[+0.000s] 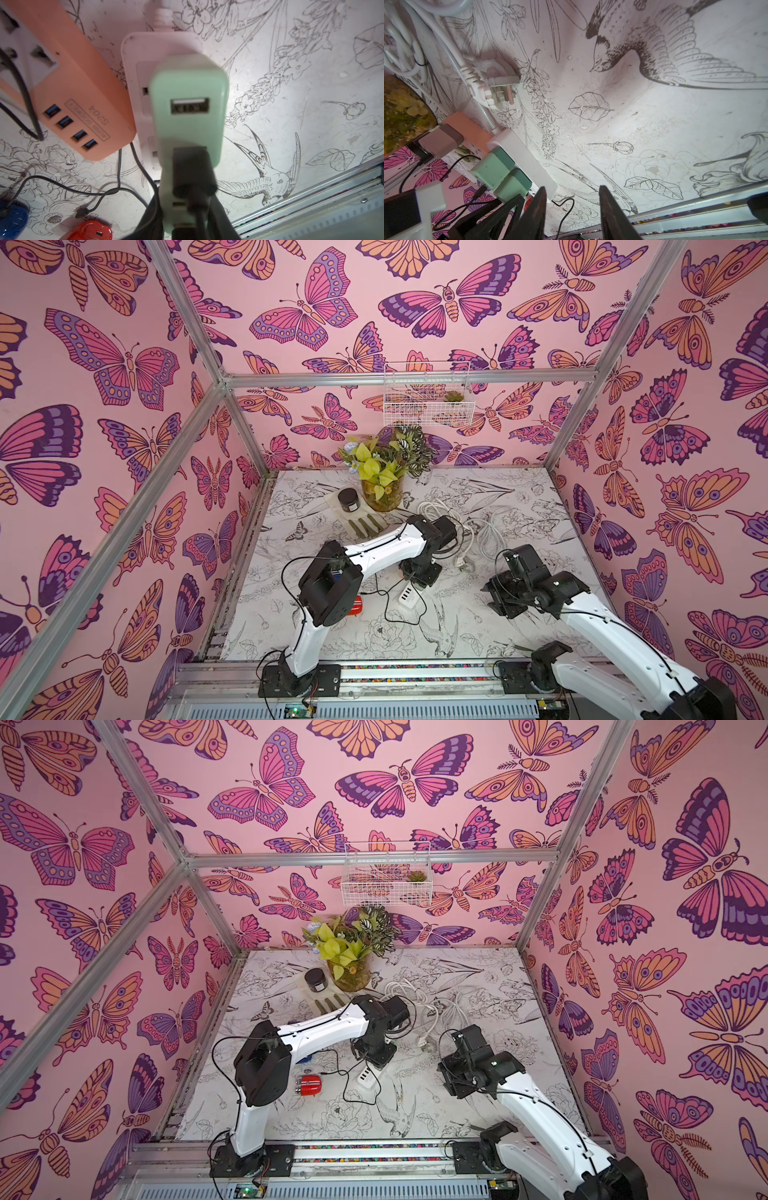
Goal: Charge the electric shaver
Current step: Insert the plug into the socket.
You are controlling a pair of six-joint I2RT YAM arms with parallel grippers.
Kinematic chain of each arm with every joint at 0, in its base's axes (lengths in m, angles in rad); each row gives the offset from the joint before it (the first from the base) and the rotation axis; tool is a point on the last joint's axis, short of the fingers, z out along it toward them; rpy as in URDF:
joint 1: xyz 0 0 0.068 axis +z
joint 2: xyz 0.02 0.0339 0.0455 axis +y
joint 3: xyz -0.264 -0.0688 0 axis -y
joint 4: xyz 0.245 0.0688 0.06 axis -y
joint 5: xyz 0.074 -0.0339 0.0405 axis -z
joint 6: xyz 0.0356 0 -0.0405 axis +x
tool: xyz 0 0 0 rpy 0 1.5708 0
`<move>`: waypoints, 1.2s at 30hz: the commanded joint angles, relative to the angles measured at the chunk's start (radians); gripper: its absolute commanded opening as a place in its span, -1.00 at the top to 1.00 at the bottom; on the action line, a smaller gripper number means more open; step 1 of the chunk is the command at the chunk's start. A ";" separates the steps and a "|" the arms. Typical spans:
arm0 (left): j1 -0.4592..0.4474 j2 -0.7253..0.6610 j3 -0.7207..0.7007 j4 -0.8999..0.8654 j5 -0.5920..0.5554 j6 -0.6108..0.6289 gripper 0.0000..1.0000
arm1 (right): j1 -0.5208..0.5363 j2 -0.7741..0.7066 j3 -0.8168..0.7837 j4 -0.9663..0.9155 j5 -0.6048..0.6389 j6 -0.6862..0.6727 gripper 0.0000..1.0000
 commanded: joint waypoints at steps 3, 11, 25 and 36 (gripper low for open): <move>-0.017 0.144 -0.016 0.010 0.004 -0.025 1.00 | -0.009 -0.015 -0.005 -0.023 0.003 -0.015 0.14; -0.043 0.154 0.064 0.009 0.036 -0.066 1.00 | -0.033 -0.013 -0.001 -0.038 -0.001 -0.042 0.13; -0.047 0.069 0.129 -0.031 0.036 -0.129 0.55 | -0.038 0.044 0.056 -0.038 -0.002 -0.087 0.00; -0.047 -0.101 0.110 -0.065 0.040 -0.206 -0.19 | -0.038 0.023 0.144 -0.121 0.070 -0.178 -0.06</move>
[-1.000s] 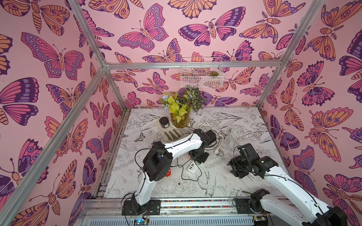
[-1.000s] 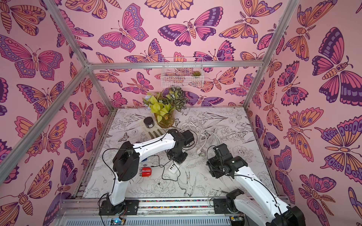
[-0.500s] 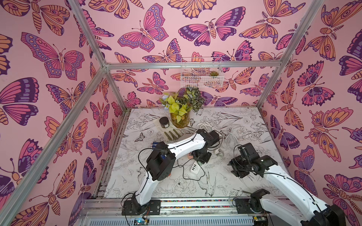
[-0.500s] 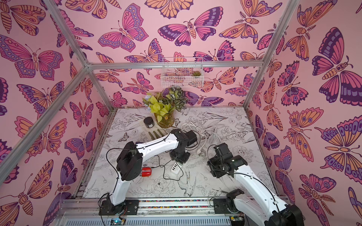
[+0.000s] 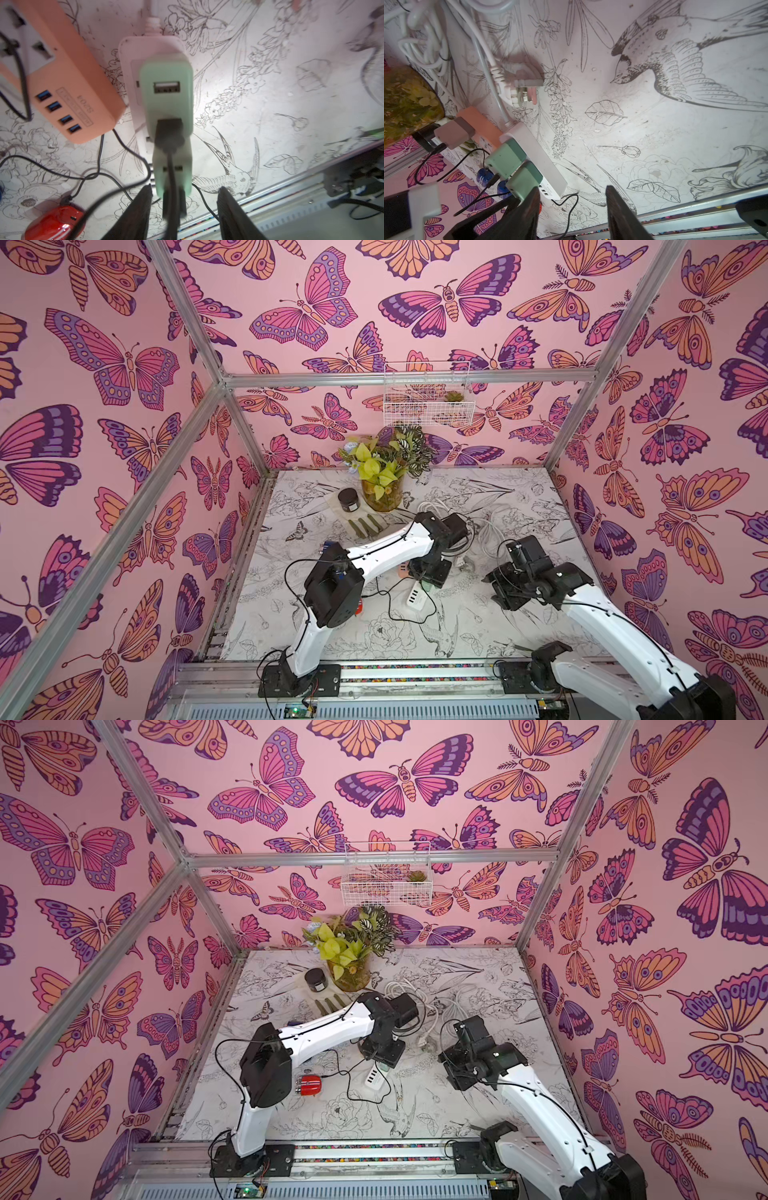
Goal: Charge the electric shaver
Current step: Insert the plug into the socket, then pick up the charging cable from the center of the board.
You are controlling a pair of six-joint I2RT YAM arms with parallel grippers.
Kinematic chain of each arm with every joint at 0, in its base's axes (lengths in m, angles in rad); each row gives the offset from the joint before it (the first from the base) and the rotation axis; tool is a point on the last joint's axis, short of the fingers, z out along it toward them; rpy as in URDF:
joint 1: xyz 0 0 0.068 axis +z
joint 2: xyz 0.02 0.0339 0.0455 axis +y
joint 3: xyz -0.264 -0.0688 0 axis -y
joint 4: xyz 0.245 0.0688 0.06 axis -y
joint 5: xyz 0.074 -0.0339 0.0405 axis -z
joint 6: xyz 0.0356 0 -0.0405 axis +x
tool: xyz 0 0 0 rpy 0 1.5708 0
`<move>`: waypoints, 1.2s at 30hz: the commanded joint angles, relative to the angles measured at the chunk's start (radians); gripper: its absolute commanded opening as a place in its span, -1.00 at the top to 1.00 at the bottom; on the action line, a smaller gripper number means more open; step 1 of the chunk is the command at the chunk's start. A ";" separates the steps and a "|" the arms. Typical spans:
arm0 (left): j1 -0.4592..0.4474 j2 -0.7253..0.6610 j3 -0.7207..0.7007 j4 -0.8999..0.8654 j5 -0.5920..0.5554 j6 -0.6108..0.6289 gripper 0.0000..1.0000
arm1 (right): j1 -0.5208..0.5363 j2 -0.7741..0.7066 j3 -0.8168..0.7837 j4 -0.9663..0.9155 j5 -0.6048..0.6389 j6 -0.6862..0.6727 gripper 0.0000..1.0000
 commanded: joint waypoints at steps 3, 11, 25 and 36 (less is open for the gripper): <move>-0.005 -0.122 -0.039 -0.005 0.016 -0.038 -0.32 | -0.005 -0.012 0.064 -0.089 0.060 -0.077 -0.07; 0.027 -0.307 -0.151 0.003 -0.033 -0.165 -0.29 | -0.005 -0.010 0.157 -0.123 0.113 -0.172 -0.05; 0.323 -0.802 -0.905 0.479 0.011 -1.218 0.08 | 0.197 0.110 0.491 -0.107 0.269 -0.499 -0.01; 0.384 -0.585 -0.938 0.551 0.038 -1.586 0.13 | 0.219 0.095 0.476 -0.050 0.213 -0.526 0.00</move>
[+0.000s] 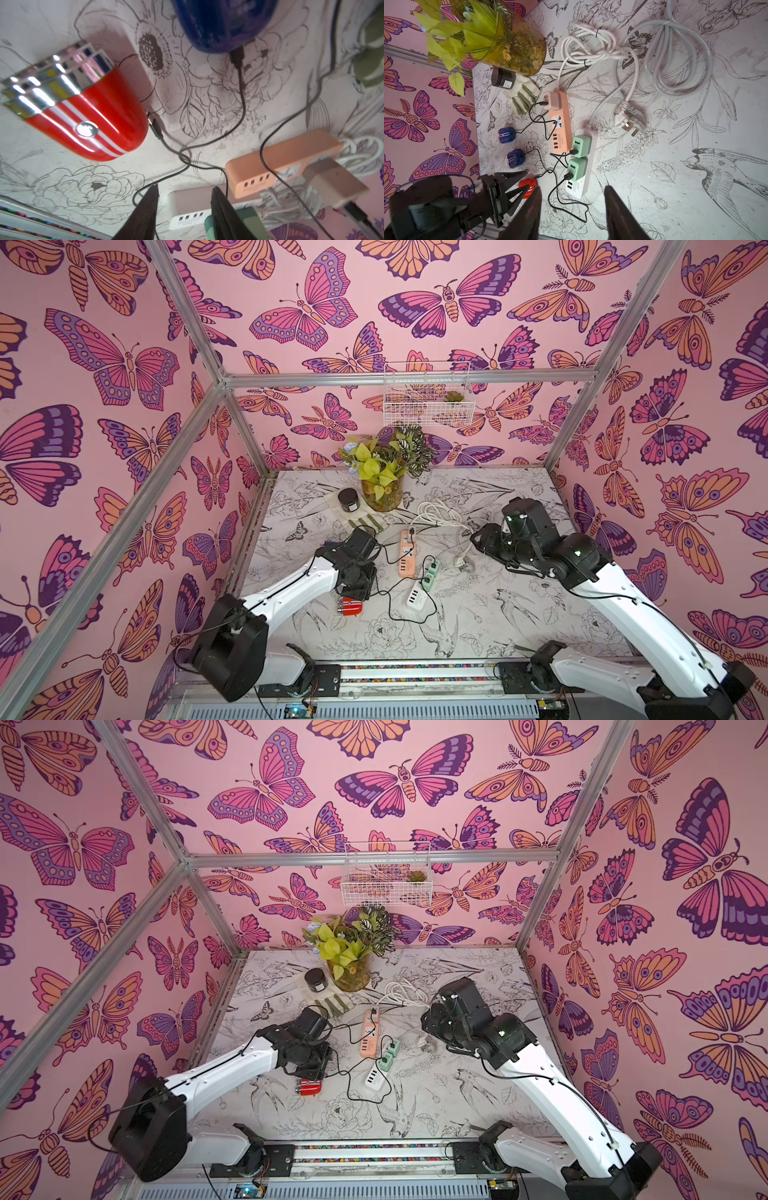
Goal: Charge the electric shaver
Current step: Pick up the charging cable from the center of the board.
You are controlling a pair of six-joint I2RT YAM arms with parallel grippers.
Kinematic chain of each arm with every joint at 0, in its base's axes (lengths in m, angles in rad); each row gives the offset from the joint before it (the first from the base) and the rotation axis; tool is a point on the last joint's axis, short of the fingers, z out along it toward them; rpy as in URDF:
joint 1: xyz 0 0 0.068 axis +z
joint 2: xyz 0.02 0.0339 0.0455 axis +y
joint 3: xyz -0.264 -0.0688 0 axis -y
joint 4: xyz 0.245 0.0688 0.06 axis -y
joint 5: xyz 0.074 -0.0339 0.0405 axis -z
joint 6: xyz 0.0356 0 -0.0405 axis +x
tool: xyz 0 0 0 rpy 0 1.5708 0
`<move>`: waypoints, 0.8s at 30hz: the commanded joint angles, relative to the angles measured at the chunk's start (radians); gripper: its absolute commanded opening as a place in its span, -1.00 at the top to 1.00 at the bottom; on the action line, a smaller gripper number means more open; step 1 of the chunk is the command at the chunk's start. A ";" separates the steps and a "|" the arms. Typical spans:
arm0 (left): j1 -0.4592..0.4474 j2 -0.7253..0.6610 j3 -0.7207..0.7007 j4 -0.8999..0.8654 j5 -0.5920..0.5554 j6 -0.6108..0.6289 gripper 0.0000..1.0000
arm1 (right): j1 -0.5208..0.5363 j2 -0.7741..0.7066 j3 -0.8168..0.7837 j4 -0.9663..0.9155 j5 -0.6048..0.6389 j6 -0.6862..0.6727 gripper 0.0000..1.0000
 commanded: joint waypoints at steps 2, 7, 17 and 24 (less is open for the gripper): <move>0.007 0.073 0.019 0.022 0.035 -0.173 0.19 | 0.006 -0.023 -0.007 0.004 -0.007 -0.028 0.00; 0.007 0.099 0.008 0.021 0.024 -0.226 0.23 | 0.006 -0.043 -0.022 0.004 0.010 -0.026 0.00; 0.003 0.157 -0.023 0.019 0.033 -0.250 0.33 | 0.006 -0.047 -0.037 0.010 0.016 -0.011 0.00; 0.004 0.196 -0.047 0.033 0.007 -0.238 0.52 | 0.006 -0.045 -0.045 0.022 0.011 -0.003 0.00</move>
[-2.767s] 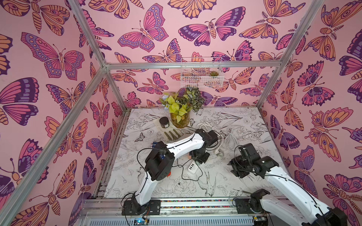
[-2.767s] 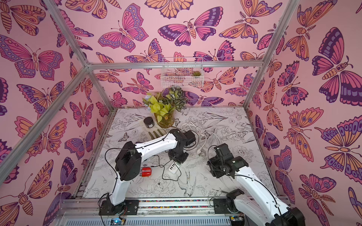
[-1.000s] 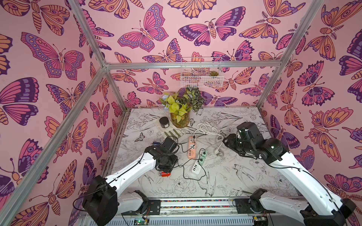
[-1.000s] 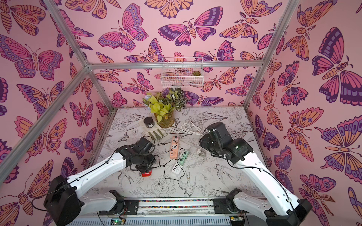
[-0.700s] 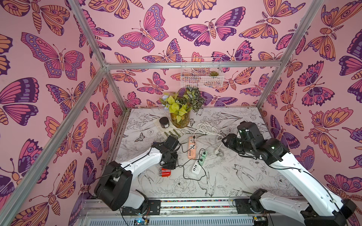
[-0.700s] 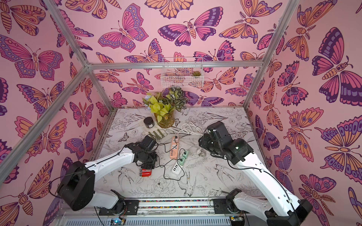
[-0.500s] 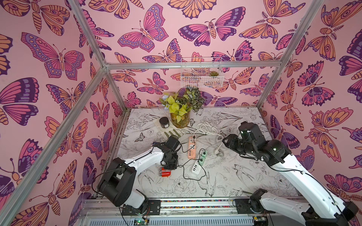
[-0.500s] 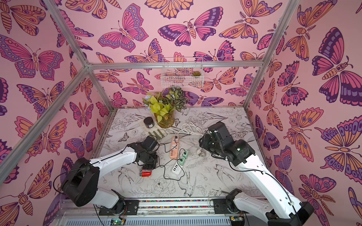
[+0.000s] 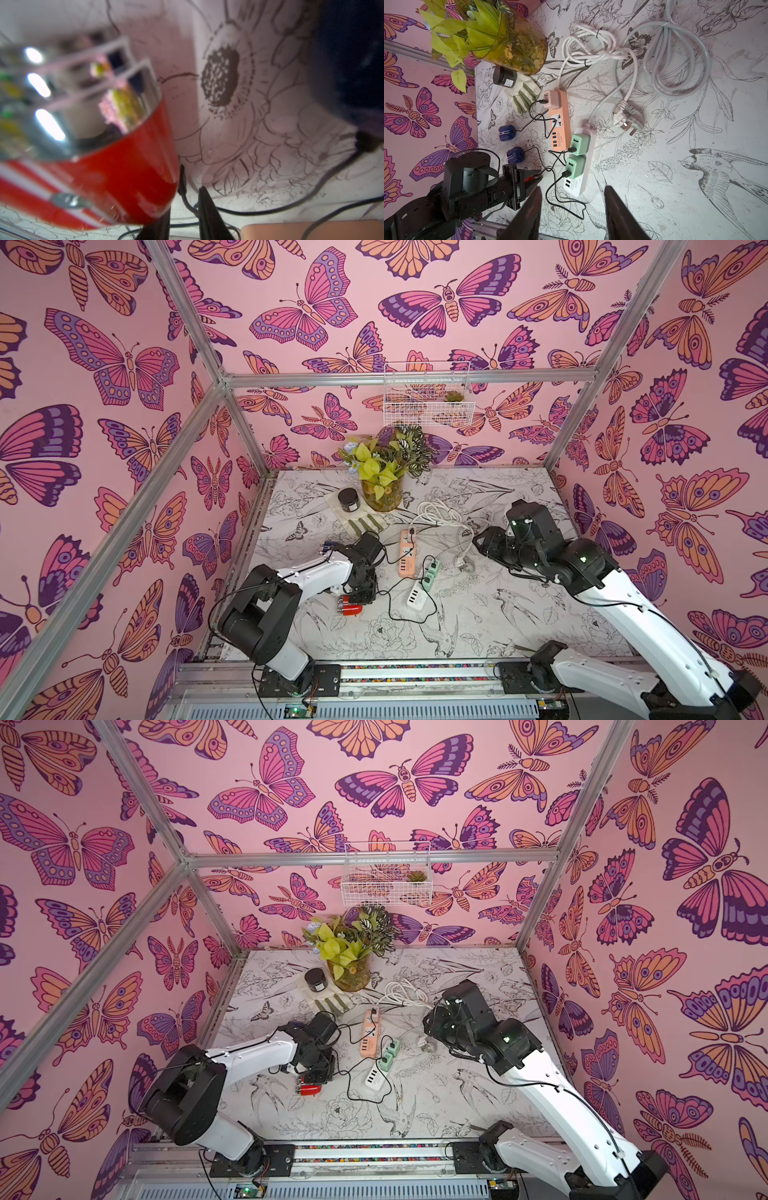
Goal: Charge the electric shaver
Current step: Pick up the charging cable from the center of the board.
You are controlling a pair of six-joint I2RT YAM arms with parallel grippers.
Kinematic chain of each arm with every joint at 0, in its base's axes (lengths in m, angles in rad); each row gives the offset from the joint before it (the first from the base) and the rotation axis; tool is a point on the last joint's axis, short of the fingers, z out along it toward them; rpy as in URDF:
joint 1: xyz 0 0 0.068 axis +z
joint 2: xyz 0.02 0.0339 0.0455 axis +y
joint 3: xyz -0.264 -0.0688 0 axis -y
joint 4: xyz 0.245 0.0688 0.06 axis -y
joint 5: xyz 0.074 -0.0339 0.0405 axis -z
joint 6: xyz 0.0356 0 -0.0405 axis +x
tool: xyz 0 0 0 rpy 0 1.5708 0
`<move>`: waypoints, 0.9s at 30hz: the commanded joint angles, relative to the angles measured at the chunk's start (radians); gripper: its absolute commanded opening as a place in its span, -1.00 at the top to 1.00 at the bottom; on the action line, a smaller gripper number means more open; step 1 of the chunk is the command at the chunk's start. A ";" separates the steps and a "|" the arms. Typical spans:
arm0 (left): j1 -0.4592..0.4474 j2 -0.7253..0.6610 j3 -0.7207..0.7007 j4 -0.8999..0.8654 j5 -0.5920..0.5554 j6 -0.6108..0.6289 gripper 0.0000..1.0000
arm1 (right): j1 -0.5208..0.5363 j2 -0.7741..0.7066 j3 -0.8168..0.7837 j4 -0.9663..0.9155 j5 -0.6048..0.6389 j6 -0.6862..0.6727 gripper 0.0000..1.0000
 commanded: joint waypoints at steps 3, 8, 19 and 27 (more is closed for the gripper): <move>0.001 0.026 -0.047 0.014 -0.036 -0.074 0.70 | 0.006 -0.007 -0.018 0.017 0.012 0.016 0.01; 0.001 -0.033 -0.062 0.039 -0.080 -0.066 1.00 | 0.006 -0.009 -0.021 0.022 0.012 0.018 0.01; -0.052 -0.334 0.091 0.026 -0.155 0.128 1.00 | 0.006 0.046 0.026 0.153 -0.138 0.016 0.02; -0.040 -0.394 0.212 0.242 -0.105 0.381 1.00 | -0.003 0.205 -0.010 0.652 -0.531 0.227 0.01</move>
